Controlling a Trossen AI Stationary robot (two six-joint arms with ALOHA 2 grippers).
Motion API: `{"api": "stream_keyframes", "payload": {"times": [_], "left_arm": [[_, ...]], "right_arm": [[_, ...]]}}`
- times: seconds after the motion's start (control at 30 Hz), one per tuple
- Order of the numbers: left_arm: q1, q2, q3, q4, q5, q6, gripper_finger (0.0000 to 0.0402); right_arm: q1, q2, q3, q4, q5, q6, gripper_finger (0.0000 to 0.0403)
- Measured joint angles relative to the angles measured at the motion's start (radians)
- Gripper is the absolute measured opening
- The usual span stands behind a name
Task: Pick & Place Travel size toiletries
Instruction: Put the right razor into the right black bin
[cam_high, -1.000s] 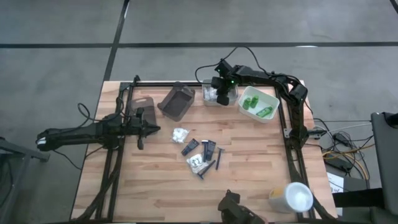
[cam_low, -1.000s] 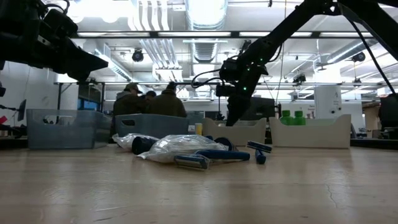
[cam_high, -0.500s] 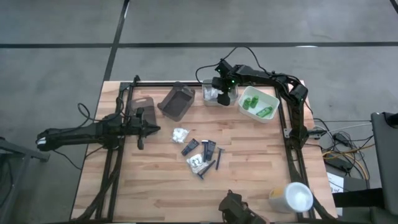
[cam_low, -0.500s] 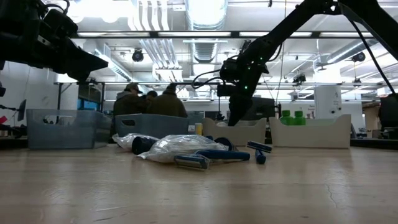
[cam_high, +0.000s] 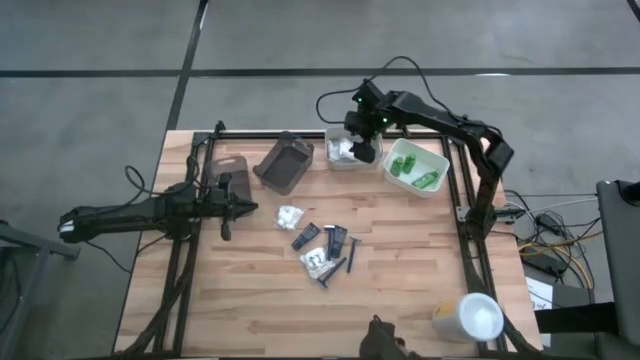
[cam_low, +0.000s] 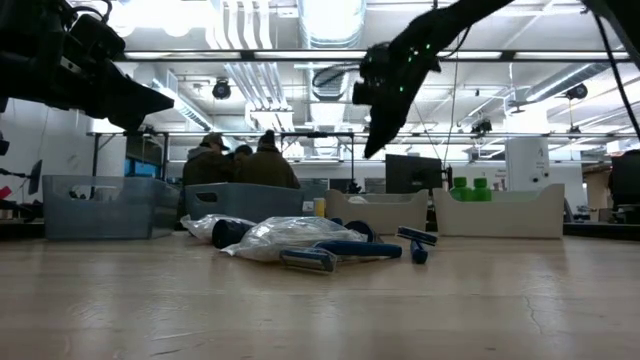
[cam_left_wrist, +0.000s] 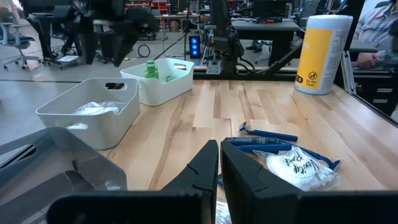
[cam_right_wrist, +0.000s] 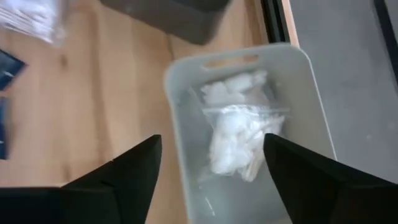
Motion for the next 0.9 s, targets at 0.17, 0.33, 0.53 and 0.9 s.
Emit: {"api": "stream_keyframes", "payload": {"times": [0.17,0.33,0.53,0.9], "left_arm": [[0.000,0.000,0.000,0.000,0.000,0.000,0.0023],[0.000,0.000,0.000,0.000,0.000,0.000,0.0023],[0.000,0.000,0.000,0.000,0.000,0.000,0.0023],[0.000,0.000,0.000,0.000,0.000,0.000,0.0023]], "right_arm": [[0.055,-0.076,-0.006,-0.014,0.000,0.043,0.0237],[0.145,-0.140,-0.011,-0.014,0.000,0.059,0.0210],[0.263,-0.199,-0.012,-0.014,0.001,0.084,0.0191],[0.458,-0.229,-0.013,-0.022,0.002,0.164,0.0165]]}}
